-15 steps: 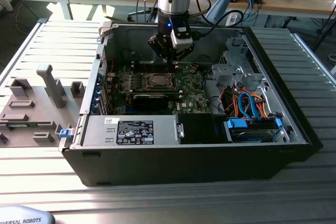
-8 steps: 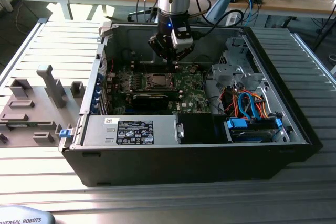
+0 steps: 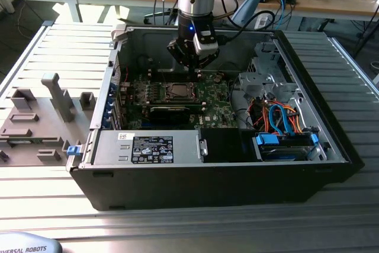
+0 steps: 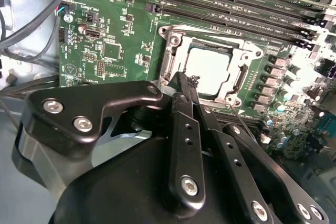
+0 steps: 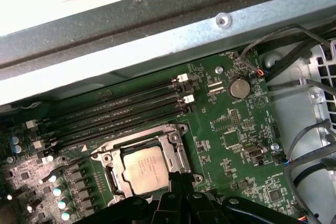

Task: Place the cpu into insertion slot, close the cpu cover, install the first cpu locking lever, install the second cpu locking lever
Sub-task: 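Install the first cpu locking lever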

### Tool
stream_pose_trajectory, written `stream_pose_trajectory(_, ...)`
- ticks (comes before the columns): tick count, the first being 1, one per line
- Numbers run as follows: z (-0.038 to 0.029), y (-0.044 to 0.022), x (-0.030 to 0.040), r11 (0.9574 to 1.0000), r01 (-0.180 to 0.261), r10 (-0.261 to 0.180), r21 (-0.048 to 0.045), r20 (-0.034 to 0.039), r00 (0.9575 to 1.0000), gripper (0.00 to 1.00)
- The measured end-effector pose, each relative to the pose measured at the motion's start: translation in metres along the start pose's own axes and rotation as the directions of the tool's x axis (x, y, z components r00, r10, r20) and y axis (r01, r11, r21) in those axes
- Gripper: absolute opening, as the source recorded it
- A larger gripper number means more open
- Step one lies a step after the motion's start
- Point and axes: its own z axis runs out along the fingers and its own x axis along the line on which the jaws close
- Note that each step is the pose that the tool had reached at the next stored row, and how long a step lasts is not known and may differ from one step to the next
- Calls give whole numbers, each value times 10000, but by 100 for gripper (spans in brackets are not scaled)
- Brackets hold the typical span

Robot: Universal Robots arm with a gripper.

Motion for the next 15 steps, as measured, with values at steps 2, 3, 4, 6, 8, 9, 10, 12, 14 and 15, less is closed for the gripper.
stream_pose_trajectory(2, 0, 0, 0, 10000, 33, -33, -2, 2, 10000, 11)
stream_pose_trajectory(3, 0, 0, 0, 10000, 50, -50, -3, 3, 10000, 11)
stream_pose_trajectory(4, 0, 0, 0, 10000, 62, -62, -3, 3, 10000, 11)
stream_pose_trajectory(6, 0, 0, 0, 10000, 88, -88, -4, 4, 10000, 11)
stream_pose_trajectory(8, 0, 0, 0, 9999, 123, -123, -6, 7, 9999, 11)
stream_pose_trajectory(9, 0, 0, 0, 9999, 136, -136, -7, 7, 9999, 11)
stream_pose_trajectory(10, 0, 0, 0, 9999, 150, -150, -7, 8, 9999, 11)
stream_pose_trajectory(12, 0, 0, 0, 9998, 180, -180, -9, 10, 9998, 11)
stream_pose_trajectory(14, 0, 0, 0, 9998, 209, -209, -10, 11, 9998, 11)
stream_pose_trajectory(15, 0, 0, 0, 9997, 224, -224, -11, 12, 9997, 11)
